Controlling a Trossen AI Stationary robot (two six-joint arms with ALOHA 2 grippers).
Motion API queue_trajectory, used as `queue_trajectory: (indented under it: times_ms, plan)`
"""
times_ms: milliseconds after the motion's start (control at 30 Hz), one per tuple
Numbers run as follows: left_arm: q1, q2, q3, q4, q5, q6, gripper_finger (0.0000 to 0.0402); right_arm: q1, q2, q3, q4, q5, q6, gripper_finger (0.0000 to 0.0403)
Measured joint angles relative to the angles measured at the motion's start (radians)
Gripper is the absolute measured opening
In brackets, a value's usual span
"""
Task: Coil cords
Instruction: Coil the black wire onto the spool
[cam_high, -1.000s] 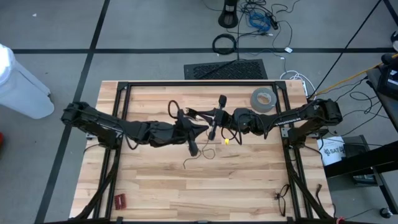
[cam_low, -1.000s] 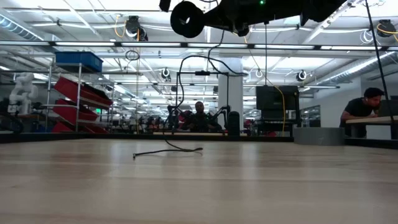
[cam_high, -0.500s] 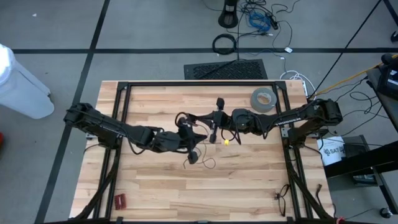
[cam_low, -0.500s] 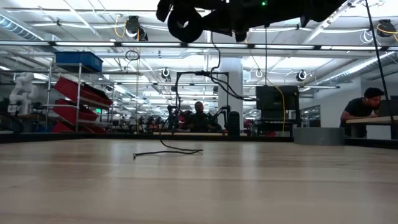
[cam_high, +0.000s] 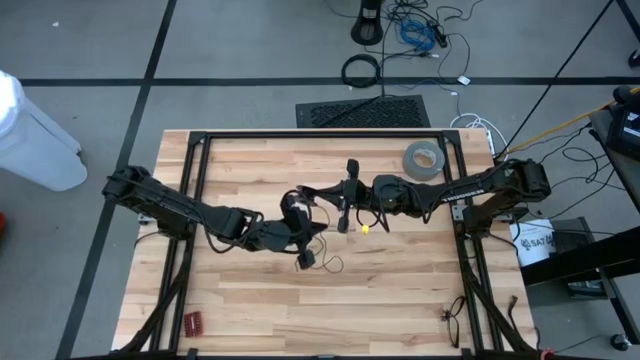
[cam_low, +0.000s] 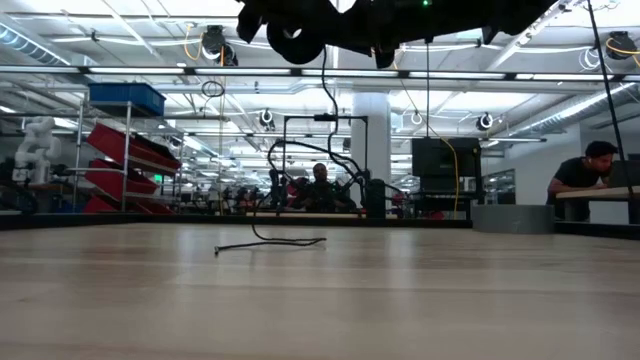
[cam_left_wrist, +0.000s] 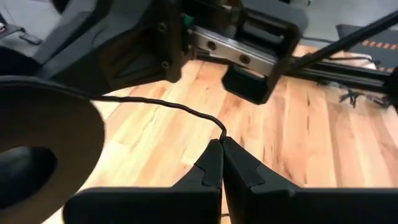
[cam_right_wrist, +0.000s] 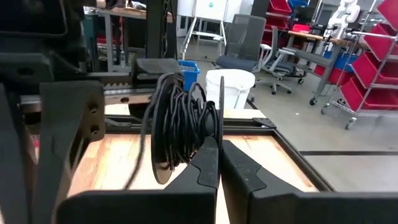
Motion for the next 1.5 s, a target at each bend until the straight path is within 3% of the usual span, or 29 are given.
queue_trajectory:
  times_ms: [100,367,500,800,1100,1500]
  plan:
    - [-0.005,0.0,0.0,0.001,-0.016,-0.013,0.0015,0.0,0.0,0.0,-0.015,-0.015,0.018,0.0]
    - [-0.01,0.0,0.0,-0.012,-0.019,-0.035,0.0102,0.001,0.0,0.0,-0.02,-0.073,0.045,0.0]
    - [-0.011,0.0,0.0,-0.023,-0.05,-0.033,0.012,0.001,0.0,0.0,-0.02,-0.076,0.046,0.0]
    - [-0.025,0.0,0.0,-0.061,-0.08,-0.032,0.0122,0.001,-0.013,0.0,-0.051,-0.077,0.055,0.0]
    - [-0.043,-0.065,0.002,-0.035,-0.091,-0.032,0.012,0.001,-0.117,0.0,-0.213,-0.072,0.049,0.0]
    - [-0.043,-0.2,0.013,-0.02,-0.071,-0.035,0.0067,-0.001,-0.136,0.0,-0.284,-0.063,0.032,0.0]
